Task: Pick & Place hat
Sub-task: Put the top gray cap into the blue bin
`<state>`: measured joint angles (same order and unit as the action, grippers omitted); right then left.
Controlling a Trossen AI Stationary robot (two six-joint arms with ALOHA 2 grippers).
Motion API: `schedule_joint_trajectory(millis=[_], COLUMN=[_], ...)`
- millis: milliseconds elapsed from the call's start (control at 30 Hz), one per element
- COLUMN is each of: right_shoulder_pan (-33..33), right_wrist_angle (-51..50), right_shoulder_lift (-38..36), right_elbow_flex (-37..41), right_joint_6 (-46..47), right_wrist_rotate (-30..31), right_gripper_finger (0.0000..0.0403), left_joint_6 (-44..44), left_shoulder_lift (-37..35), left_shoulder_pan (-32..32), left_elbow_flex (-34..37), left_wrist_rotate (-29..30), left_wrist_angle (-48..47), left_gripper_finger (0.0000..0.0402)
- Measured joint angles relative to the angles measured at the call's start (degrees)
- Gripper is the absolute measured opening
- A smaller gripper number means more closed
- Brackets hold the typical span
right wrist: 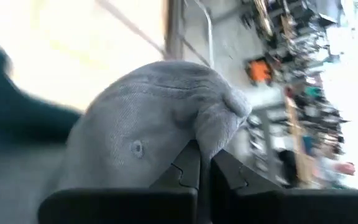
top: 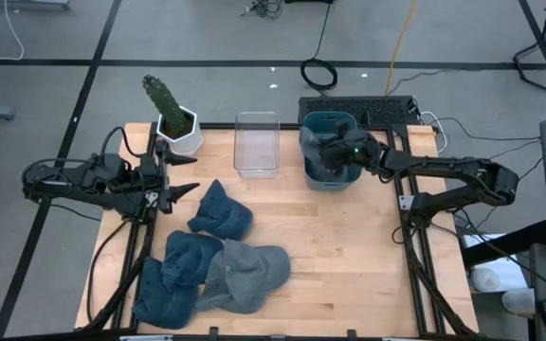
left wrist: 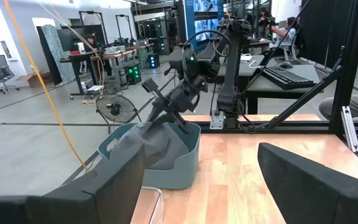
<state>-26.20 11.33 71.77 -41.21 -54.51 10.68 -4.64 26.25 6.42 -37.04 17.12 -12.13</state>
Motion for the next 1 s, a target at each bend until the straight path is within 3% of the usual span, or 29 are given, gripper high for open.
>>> schedule_joint_trajectory(millis=[200,300,467,600,800,1000], right_shoulder_pan=[-3.0,-5.0,-7.8,-9.0,-9.1,-9.1], right_wrist_angle=[-2.1,-4.7,-12.0,-13.3,-9.2,-4.6], right_shoulder_lift=[0.0,0.0,0.0,0.0,1.6,6.1], right_elbow_flex=[0.0,0.0,0.0,0.0,0.0,0.0], right_joint_6=[12.5,15.9,15.9,13.0,5.1,3.7], right_wrist_rotate=[-13.8,-16.7,-16.3,-11.8,-5.0,-3.1], right_gripper_finger=[0.0000,0.0000,0.0000,0.0000,0.0000,0.0000], left_joint_6=[0.0,0.0,0.0,0.0,0.0,0.0], left_shoulder_lift=[0.0,0.0,0.0,0.0,0.0,0.0], left_shoulder_pan=[0.0,0.0,0.0,0.0,0.0,0.0], left_elbow_flex=[0.0,0.0,0.0,0.0,0.0,0.0], left_wrist_rotate=[0.0,0.0,0.0,0.0,0.0,0.0], left_wrist_angle=[0.0,0.0,0.0,0.0,0.0,0.0], left_gripper_finger=[0.0313,0.0318,0.0325,0.0321,0.0310,0.0317])
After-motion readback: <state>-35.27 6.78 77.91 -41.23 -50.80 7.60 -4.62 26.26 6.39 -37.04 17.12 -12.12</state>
